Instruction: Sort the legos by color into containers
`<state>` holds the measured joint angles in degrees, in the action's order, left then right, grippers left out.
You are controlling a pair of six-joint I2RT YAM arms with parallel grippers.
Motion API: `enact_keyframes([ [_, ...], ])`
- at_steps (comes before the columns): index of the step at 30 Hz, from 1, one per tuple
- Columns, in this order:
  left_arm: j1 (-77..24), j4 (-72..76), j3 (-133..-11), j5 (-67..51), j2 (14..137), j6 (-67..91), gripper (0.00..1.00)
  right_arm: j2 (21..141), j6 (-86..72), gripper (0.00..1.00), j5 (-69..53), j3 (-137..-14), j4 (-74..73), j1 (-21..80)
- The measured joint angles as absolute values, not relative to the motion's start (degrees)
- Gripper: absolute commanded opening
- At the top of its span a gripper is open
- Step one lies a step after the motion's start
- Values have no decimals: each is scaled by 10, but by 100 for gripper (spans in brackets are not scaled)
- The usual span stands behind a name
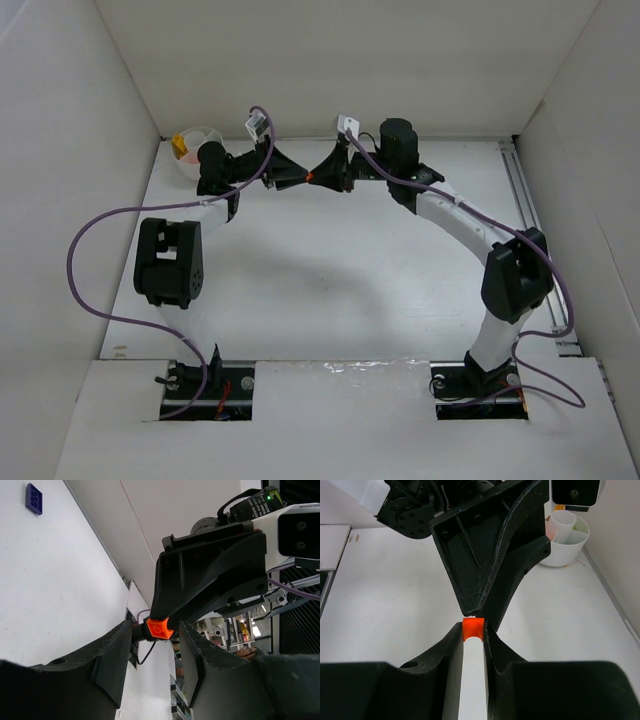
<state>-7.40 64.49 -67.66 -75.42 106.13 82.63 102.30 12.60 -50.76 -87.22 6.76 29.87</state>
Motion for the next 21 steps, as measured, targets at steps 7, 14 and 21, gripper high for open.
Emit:
enact_keyframes([
  [7, -74, 645, -685, -755, 1070, 827, 37, 1029, 126, 0, -507, -873, 69, 303],
  [14, -74, 645, -685, -755, 1071, 829, 24, 1037, 126, 0, -505, -879, 69, 307],
  [21, -74, 645, -685, -754, 1071, 830, 30, 1039, 127, 0, -501, -880, 69, 307],
])
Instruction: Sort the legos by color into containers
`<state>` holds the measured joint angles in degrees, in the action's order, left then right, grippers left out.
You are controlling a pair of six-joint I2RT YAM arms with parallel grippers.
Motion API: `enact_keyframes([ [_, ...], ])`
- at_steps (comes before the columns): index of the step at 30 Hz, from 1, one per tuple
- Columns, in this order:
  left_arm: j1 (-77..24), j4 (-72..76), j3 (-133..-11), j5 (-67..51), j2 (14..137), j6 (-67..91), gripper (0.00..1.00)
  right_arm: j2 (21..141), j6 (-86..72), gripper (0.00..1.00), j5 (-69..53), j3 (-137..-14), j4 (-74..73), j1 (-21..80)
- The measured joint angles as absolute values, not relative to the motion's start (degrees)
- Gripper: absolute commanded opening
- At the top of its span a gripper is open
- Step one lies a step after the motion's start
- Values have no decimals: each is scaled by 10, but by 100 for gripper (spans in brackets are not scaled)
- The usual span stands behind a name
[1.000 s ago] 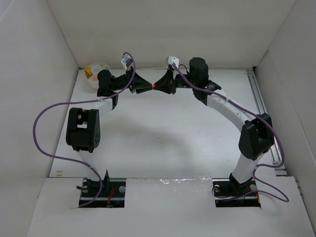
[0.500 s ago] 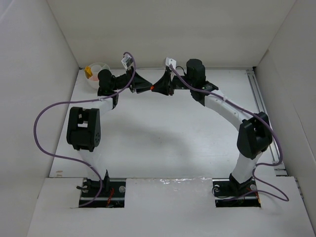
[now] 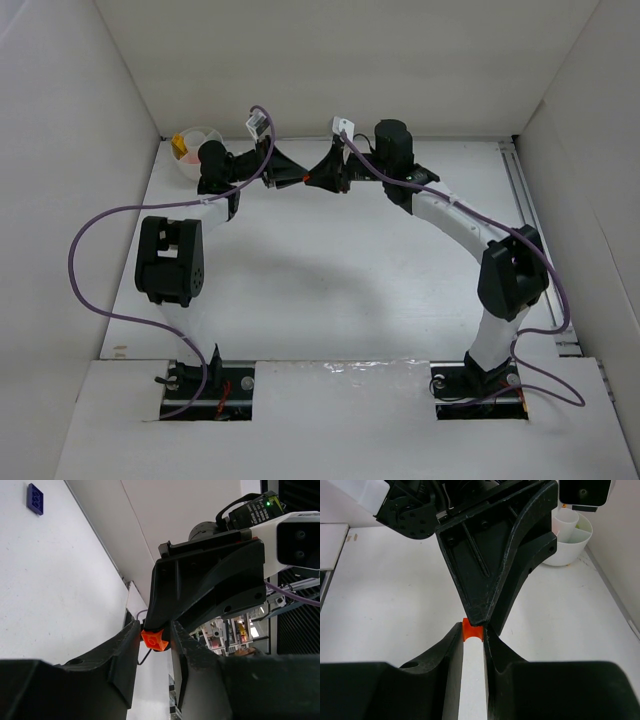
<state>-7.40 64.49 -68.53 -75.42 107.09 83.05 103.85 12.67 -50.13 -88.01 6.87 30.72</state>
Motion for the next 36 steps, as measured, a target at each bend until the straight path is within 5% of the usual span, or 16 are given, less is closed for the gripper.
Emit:
enact_keyframes([
  [3, -74, 645, -685, -755, 1071, 832, 38, 1039, 127, 0, -499, -881, 69, 307],
  [10, -74, 645, -685, -755, 1072, 834, 39, 1039, 129, 0, -495, -881, 69, 307],
  [28, -74, 645, -685, -755, 1072, 835, 27, 1040, 135, 0, -485, -881, 69, 293],
  [36, -74, 632, -685, -755, 1072, 830, 47, 1040, 138, 0, -484, -881, 69, 293],
])
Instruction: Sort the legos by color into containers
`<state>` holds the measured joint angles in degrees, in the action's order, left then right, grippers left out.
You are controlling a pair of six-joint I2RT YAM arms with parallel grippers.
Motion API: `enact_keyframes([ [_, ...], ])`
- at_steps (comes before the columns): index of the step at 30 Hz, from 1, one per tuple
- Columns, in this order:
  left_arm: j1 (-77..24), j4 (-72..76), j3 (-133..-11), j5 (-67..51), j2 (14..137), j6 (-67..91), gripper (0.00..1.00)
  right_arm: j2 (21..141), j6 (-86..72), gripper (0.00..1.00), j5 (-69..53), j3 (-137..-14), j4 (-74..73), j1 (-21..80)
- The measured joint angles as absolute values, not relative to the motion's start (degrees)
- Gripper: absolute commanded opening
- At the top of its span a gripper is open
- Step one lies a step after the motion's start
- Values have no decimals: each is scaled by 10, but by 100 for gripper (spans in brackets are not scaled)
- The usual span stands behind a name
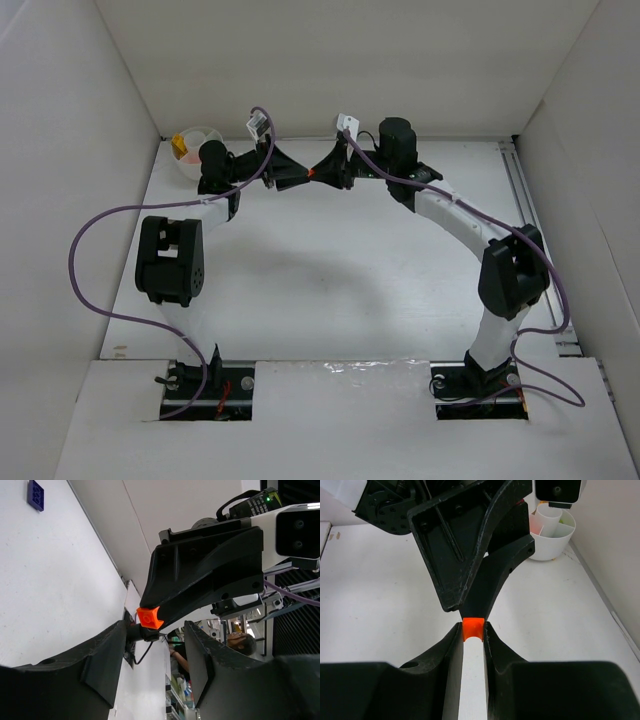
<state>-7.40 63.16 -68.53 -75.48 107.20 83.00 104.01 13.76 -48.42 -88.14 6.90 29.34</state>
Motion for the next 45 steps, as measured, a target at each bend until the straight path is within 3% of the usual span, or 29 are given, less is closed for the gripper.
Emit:
enact_keyframes([
  [8, -74, 618, -693, -755, 1080, 825, 45, 1040, 138, 0, -484, -881, 69, 296],
  [16, -77, 615, -695, -755, 1082, 823, 28, 1040, 138, 0, -484, -881, 69, 301],
  [20, -78, 615, -695, -754, 1082, 823, 26, 1042, 140, 0, -484, -881, 69, 301],
  [24, -78, 612, -695, -754, 1083, 821, 17, 1047, 142, 0, -484, -882, 72, 301],
  [25, -78, 610, -695, -753, 1083, 821, 9, 1047, 142, 0, -484, -882, 71, 301],
  [27, -77, 608, -695, -751, 1083, 823, 2, 1047, 147, 0, -484, -882, 71, 301],
  [30, -77, 607, -695, -750, 1083, 824, 0, 1047, 150, 1, -483, -882, 70, 301],
  [36, -77, 607, -695, -750, 1083, 823, 0, 1047, 152, 47, -477, -882, 70, 301],
  [40, -76, 609, -695, -752, 1083, 817, 0, 1047, 152, 61, -458, -882, 71, 301],
  [45, -66, 604, -695, -752, 1083, 793, 0, 1031, 153, 63, -445, -853, 77, 294],
])
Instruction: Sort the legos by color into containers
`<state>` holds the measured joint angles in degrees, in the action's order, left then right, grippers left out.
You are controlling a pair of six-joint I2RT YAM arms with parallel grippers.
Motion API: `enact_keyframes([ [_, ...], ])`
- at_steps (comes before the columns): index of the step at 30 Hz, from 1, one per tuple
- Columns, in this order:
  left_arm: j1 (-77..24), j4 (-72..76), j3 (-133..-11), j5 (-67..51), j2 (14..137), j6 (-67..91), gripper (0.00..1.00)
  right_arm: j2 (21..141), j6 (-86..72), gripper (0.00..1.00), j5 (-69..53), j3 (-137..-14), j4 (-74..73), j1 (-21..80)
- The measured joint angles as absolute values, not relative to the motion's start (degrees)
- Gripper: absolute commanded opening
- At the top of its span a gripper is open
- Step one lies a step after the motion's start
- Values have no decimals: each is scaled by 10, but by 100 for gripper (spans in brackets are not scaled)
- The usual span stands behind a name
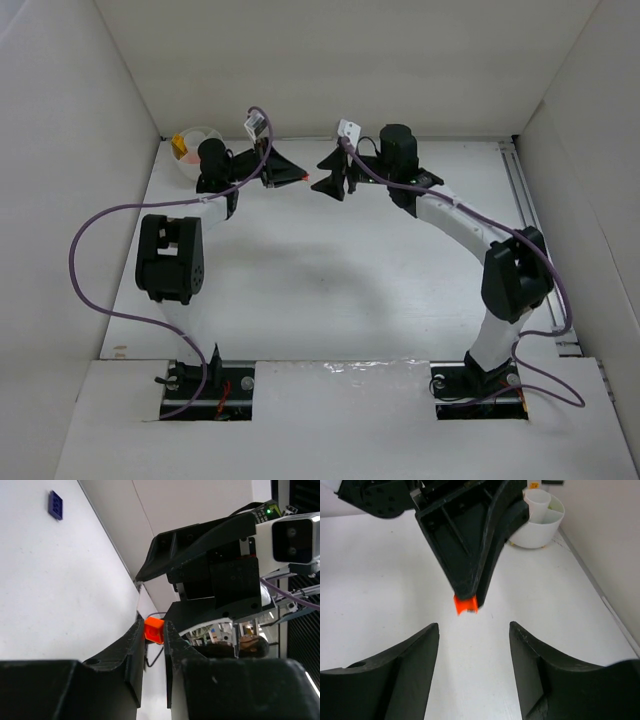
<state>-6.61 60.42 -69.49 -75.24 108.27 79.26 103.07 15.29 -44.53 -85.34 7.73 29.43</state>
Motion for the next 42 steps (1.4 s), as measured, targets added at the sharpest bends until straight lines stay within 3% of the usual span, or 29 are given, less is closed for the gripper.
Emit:
enact_keyframes([
  [4, -49, 517, -700, -748, 1077, 699, 0, 988, 153, 67, -434, -790, 79, 266],
  [7, -36, 338, -757, -720, 1074, 544, 0, 947, 155, 71, -404, -744, 63, 233],
  [11, -20, 91, -887, -618, 1072, 327, 0, 926, 157, 71, -349, -738, 16, 199],
  [16, -2, -44, -955, -458, 1059, 184, 0, 923, 156, 72, -311, -745, -63, 163],
  [27, 38, -145, -1010, -198, 1115, 84, 0, 923, 152, 73, -265, -752, -159, 140],
  [31, 54, -151, -1042, -148, 1148, 73, 0, 923, 146, 78, -257, -752, -165, 135],
  [32, 55, -151, -1048, -140, 1155, 70, 0, 923, 144, 96, -257, -752, -165, 133],
  [33, 58, -152, -1054, -130, 1161, 69, 0, 923, 137, 100, -259, -752, -166, 128],
  [42, 74, -155, -1080, -80, 1197, 49, 0, 941, 43, 100, -307, -787, -163, 48],
])
